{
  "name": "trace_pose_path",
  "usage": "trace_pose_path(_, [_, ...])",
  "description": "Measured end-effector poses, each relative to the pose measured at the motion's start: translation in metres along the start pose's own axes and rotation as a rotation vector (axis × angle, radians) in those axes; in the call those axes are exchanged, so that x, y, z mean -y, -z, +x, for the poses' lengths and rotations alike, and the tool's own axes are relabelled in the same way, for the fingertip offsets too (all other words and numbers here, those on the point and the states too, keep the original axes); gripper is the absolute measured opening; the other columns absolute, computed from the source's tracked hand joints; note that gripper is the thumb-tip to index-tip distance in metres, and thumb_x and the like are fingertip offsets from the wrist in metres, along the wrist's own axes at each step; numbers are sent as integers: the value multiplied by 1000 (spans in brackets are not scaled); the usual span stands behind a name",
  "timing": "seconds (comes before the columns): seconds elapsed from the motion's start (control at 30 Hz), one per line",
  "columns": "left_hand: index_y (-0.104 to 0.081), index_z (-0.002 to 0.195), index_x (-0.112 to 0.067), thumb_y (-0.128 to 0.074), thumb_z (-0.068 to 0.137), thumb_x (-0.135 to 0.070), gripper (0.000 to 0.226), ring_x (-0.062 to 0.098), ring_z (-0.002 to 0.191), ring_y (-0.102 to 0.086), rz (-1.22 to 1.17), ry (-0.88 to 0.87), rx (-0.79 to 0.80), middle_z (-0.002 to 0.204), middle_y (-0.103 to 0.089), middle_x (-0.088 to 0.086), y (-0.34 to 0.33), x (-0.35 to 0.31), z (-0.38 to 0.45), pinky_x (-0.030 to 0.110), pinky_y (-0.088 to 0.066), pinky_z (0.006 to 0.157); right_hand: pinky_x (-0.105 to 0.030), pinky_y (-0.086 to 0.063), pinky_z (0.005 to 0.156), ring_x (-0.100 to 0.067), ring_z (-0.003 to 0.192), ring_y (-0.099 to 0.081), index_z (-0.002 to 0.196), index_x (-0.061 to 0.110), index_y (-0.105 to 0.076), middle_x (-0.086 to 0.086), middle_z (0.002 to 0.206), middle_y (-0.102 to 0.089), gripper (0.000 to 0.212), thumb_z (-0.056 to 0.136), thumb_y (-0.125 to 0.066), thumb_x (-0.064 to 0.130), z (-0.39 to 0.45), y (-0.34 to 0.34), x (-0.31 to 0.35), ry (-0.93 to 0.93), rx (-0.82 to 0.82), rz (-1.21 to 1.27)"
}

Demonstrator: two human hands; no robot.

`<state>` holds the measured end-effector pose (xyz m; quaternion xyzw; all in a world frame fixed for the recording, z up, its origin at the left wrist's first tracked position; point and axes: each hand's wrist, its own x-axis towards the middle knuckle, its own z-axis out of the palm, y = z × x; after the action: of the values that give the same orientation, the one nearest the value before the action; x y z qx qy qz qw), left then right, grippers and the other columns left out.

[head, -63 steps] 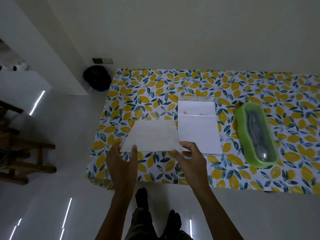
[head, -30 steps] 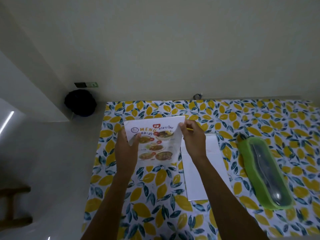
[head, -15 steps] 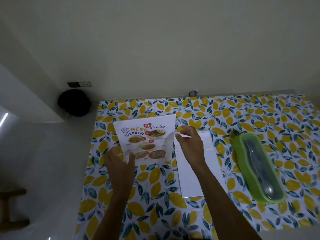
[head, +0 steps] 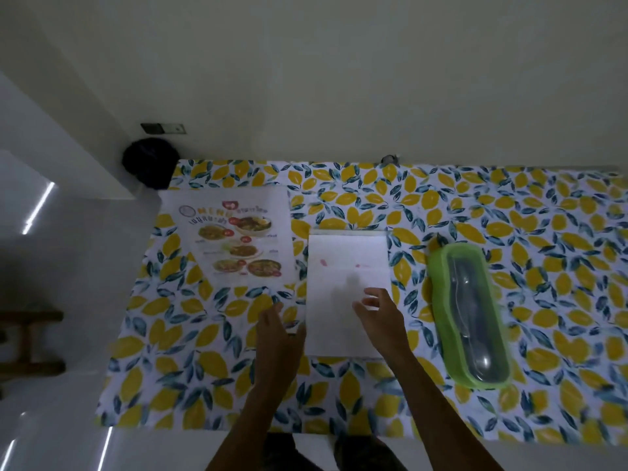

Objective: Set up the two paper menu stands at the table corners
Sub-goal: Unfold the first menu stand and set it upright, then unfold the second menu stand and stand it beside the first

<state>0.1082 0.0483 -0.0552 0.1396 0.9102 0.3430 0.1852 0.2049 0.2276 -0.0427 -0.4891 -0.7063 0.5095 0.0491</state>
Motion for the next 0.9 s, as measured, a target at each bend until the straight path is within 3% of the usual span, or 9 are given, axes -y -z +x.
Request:
trace_pose_path(0.07, [-43, 139, -6, -69, 91, -31, 60, 30, 120, -50, 42, -47, 52, 135, -45, 15, -22, -8, -11, 29, -45, 90, -30, -50, 73, -21, 97, -64, 129, 19, -56, -6, 120, -65, 41, 91, -68, 29, 1, 13, -28, -22, 19, -81])
trace_pose_path(0.17, [-46, 132, -7, -72, 88, -33, 56, 33, 115, -52, 110, -9, 93, 130, -47, 17, -46, -14, -17, 41, -49, 90, -39, -51, 87, -30, 111, -61, 129, 18, -53, -12, 126, -59, 44, 89, -67, 30, 2, 30, -60, -43, 30, -256])
trace_pose_path(0.27, [-46, 133, -8, -72, 87, -36, 60, 35, 118, -50, 180, 25, 151, 132, -46, 17, -60, -15, -22, 46, -49, 95, -42, -49, 89, -36, 117, -55, 134, 17, -48, -15, 130, -52, 48, 91, -60, 32, -1, 40, -83, -39, 82, -462])
trace_pose_path(0.37, [-45, 134, -6, -71, 86, -39, 64, 35, 124, -46, 266, 46, 175, 133, -45, 16, -68, -10, -28, 46, -43, 103, -44, -51, 89, -37, 119, -53, 138, 17, -44, -16, 134, -51, 51, 91, -56, 31, -3, 42, -94, -46, 126, -507])
trace_pose_path(0.47, [-48, 133, -7, -72, 84, -41, 65, 38, 124, -43, 312, 105, 158, 132, -44, 17, -70, -7, -34, 47, -36, 106, -43, -51, 89, -36, 114, -57, 134, 16, -47, -15, 129, -54, 48, 89, -60, 29, -6, 40, -94, -76, 149, -413])
trace_pose_path(0.57, [-52, 131, -10, -77, 80, -38, 64, 40, 121, -43, 321, 30, 174, 128, -46, 19, -69, -2, -38, 46, -35, 103, -40, -51, 87, -33, 113, -59, 132, 13, -50, -13, 128, -58, 50, 87, -67, 27, -11, 40, -90, -114, 127, -234])
trace_pose_path(0.63, [-55, 127, -14, -79, 78, -39, 60, 37, 119, -44, 236, 36, 164, 124, -49, 17, -66, -5, -37, 43, -36, 100, -32, -47, 79, -28, 108, -61, 130, 10, -52, -9, 126, -63, 48, 87, -69, 24, -15, 44, -84, -157, 102, -107])
trace_pose_path(0.73, [-58, 117, -24, -78, 70, -61, 63, 30, 111, -53, 92, 105, 71, 115, -57, 11, -56, -17, -38, 43, -47, 93, -23, -40, 61, -20, 96, -59, 126, 11, -55, -5, 116, -64, 45, 87, -71, 25, -23, 54, -72, -138, 46, -26])
trace_pose_path(0.9, [-55, 121, -26, -66, 68, -78, 75, 25, 106, -58, -68, -54, -80, 114, -60, 5, -26, -36, -42, 49, -54, 87, -18, -46, 62, -8, 88, -64, 118, 21, -61, 2, 107, -66, 38, 84, -77, 29, -52, 75, -39, 35, -186, 143])
